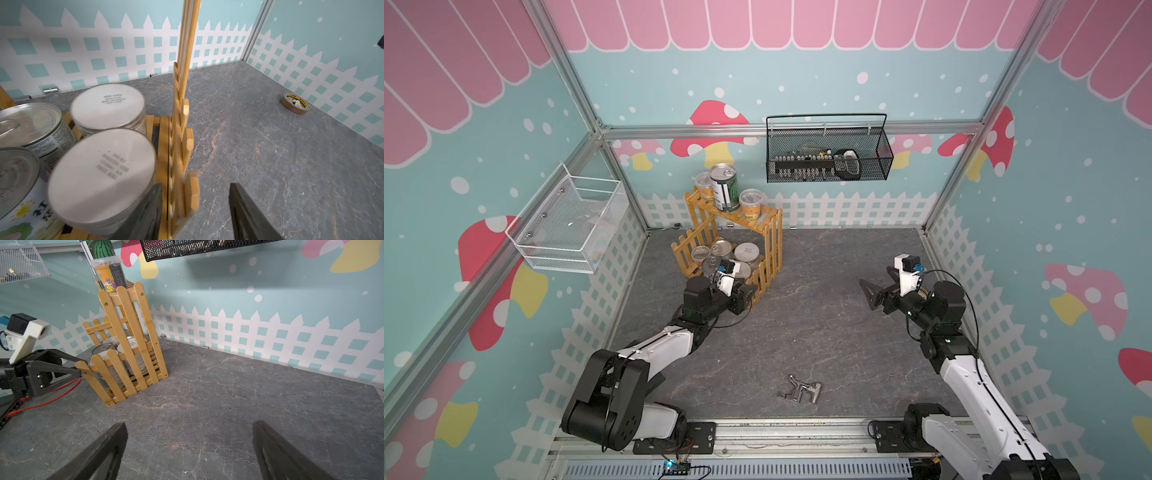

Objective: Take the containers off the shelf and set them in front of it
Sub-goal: Move the shelf to the center of the board.

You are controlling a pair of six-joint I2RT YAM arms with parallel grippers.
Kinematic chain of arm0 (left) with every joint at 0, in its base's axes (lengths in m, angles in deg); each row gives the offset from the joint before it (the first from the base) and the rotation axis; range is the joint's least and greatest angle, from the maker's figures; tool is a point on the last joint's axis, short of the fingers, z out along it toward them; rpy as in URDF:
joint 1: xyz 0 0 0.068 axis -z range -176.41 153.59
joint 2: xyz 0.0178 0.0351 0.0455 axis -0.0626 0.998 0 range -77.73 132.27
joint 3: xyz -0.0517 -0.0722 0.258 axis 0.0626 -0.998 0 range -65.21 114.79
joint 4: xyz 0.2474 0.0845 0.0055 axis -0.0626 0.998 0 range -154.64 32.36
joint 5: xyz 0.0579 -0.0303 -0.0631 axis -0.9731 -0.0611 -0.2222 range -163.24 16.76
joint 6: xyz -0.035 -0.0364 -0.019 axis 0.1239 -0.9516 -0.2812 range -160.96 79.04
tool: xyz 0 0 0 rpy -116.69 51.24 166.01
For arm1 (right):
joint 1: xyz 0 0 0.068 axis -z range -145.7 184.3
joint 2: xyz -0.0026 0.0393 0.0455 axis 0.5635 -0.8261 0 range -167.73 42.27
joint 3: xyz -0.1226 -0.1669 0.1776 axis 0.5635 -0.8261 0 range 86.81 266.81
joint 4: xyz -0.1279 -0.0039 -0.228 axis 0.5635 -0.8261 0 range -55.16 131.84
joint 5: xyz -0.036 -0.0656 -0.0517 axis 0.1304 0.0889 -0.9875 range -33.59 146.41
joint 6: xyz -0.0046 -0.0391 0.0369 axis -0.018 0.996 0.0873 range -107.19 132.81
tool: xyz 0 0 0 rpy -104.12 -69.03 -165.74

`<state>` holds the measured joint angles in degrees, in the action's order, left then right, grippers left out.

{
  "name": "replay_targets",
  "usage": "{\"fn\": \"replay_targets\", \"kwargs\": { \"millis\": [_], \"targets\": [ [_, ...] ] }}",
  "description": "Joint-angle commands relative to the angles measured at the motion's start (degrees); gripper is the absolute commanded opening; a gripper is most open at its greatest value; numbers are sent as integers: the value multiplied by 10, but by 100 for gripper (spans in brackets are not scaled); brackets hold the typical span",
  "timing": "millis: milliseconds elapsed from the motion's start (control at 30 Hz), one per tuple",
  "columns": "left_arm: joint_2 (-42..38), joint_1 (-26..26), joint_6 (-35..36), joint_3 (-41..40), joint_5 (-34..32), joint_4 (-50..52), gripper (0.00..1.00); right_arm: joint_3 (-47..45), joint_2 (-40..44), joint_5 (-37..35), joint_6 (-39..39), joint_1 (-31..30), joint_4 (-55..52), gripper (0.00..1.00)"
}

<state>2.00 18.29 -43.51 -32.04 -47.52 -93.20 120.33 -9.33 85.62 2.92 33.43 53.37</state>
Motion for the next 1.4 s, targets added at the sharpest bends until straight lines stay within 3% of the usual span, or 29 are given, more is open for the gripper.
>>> {"fn": "replay_targets", "kwargs": {
  "millis": [0,667,1000,1367],
  "targets": [
    [15,8,3,21,-18,-8,47,14,1,-8,7,-4,-6,99],
    [39,28,2,41,-66,10,8,10,-11,-19,10,-5,5,99],
    [29,89,-26,31,-142,-9,6,14,-20,-32,5,-5,14,99],
    [61,236,-99,59,-316,-18,6,33,-52,-52,0,-5,25,99]
  ]
}}
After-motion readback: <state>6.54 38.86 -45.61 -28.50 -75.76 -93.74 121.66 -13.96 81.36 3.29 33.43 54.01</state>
